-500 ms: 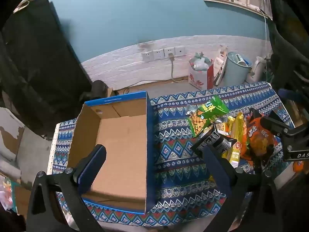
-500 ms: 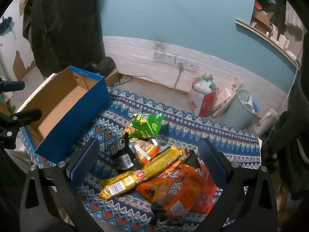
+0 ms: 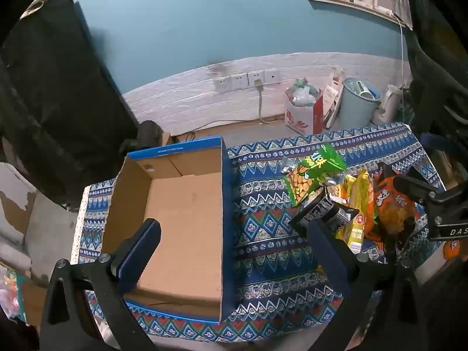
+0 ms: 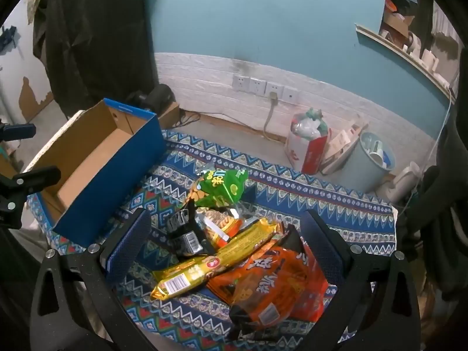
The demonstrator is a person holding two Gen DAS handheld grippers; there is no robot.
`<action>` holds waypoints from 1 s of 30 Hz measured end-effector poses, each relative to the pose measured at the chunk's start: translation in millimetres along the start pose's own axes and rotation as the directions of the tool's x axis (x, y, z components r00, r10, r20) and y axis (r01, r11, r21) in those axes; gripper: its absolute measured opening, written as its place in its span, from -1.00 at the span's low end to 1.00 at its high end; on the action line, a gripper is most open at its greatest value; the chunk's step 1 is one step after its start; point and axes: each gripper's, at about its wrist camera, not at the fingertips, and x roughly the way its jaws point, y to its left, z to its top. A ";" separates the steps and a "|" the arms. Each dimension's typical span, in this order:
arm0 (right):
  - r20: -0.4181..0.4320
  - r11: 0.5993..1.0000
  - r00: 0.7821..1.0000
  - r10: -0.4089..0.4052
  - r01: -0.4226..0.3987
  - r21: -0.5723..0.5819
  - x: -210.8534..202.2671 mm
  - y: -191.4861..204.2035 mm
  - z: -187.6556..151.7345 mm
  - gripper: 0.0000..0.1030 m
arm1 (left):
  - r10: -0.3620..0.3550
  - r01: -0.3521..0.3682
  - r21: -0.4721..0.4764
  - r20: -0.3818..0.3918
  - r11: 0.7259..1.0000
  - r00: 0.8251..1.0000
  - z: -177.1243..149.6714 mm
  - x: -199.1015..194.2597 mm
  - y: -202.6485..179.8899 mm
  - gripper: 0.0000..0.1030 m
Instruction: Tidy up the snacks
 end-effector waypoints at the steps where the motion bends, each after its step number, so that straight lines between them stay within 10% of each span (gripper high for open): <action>1: -0.001 1.000 1.000 0.000 0.000 0.001 -0.5 -0.2 0.5 0.94 | -0.001 0.001 -0.001 -0.001 1.000 1.000 -0.4 0.7 -1.1 0.96; 30: -0.005 1.000 1.000 -0.004 0.004 0.008 0.9 -3.2 -1.1 0.94 | -0.019 0.019 0.000 -0.013 1.000 1.000 -0.7 5.7 1.6 0.96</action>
